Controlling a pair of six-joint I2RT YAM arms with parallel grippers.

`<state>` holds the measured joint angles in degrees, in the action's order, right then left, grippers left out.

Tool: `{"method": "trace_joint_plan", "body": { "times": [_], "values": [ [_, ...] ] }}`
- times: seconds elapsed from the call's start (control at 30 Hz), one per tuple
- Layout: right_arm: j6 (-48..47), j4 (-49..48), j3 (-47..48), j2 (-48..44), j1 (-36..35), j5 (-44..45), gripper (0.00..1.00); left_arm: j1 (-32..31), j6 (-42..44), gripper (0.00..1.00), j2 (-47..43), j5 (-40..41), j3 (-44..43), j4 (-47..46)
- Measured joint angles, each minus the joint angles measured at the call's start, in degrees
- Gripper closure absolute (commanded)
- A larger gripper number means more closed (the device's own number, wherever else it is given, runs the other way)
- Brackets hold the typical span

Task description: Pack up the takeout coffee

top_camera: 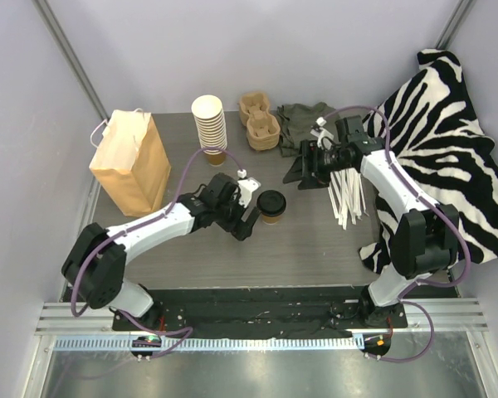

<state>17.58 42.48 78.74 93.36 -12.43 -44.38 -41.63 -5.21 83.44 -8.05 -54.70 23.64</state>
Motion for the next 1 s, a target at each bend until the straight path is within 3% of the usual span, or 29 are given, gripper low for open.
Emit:
{"method": "trace_joint_plan", "body": {
  "times": [0.27, 0.5, 0.77, 1.0],
  "values": [
    [-0.46, 0.09, 0.07, 0.0, 6.12, -0.24, 0.19, -0.44, 4.5, 0.18, 7.69, -3.1, -0.04, -14.38],
    [-3.1, 3.5, 2.71, 0.44, 9.84, -1.05, 0.18, -1.49, 4.04, 0.28, 13.73, -3.8, -0.68, -23.98],
    [-6.03, 6.27, 4.57, 0.76, 13.14, -2.71, 0.19, -1.51, 2.14, 0.37, 20.28, -3.72, -3.78, -29.07],
    [-7.3, 7.1, 3.3, 0.76, 14.82, -3.19, 0.18, -1.97, 1.46, 0.39, 27.21, -3.43, -12.09, -31.12]
  ]
}}
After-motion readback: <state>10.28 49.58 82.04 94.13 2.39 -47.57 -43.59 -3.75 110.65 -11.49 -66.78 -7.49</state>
